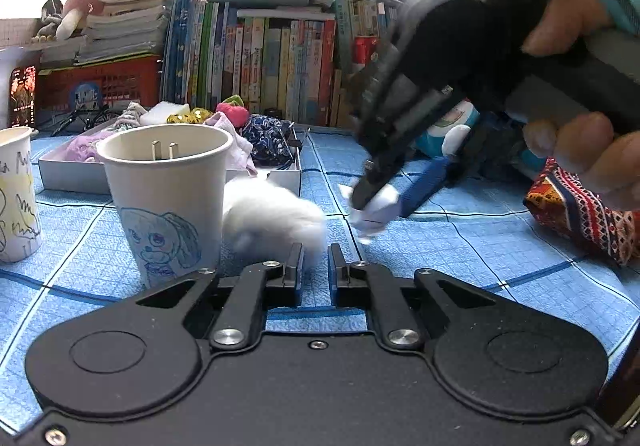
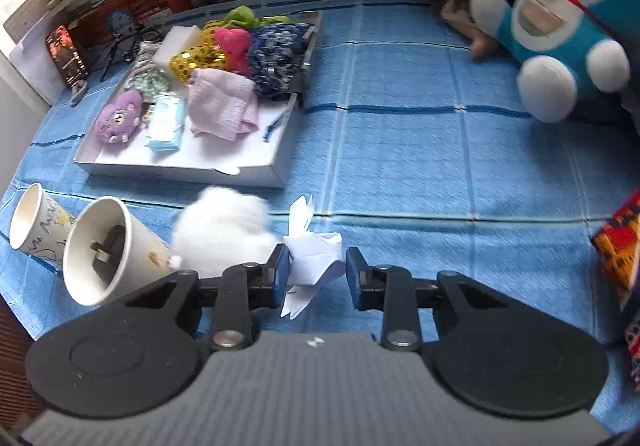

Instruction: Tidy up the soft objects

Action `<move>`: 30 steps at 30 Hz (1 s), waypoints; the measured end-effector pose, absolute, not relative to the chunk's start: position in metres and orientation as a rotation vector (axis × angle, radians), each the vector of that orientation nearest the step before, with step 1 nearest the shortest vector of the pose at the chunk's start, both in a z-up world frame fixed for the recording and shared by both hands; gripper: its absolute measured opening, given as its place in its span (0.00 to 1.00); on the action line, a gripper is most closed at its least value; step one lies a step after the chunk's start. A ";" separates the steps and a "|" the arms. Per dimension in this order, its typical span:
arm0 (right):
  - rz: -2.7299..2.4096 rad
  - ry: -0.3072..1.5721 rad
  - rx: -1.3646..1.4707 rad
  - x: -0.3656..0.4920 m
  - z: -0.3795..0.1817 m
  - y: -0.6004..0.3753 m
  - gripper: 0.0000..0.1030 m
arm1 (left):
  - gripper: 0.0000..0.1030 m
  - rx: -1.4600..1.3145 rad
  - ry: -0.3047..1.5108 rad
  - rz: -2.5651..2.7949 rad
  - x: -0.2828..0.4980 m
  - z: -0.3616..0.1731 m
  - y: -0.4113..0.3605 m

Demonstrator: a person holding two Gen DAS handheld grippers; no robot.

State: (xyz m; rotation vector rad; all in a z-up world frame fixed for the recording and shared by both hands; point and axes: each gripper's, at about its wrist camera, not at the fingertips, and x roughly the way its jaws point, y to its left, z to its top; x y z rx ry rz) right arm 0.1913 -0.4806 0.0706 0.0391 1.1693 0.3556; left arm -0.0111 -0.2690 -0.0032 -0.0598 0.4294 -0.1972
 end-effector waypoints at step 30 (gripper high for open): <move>0.302 1.136 0.205 0.196 0.057 -0.510 0.35 | 0.31 -0.355 0.486 0.074 0.031 0.003 -0.263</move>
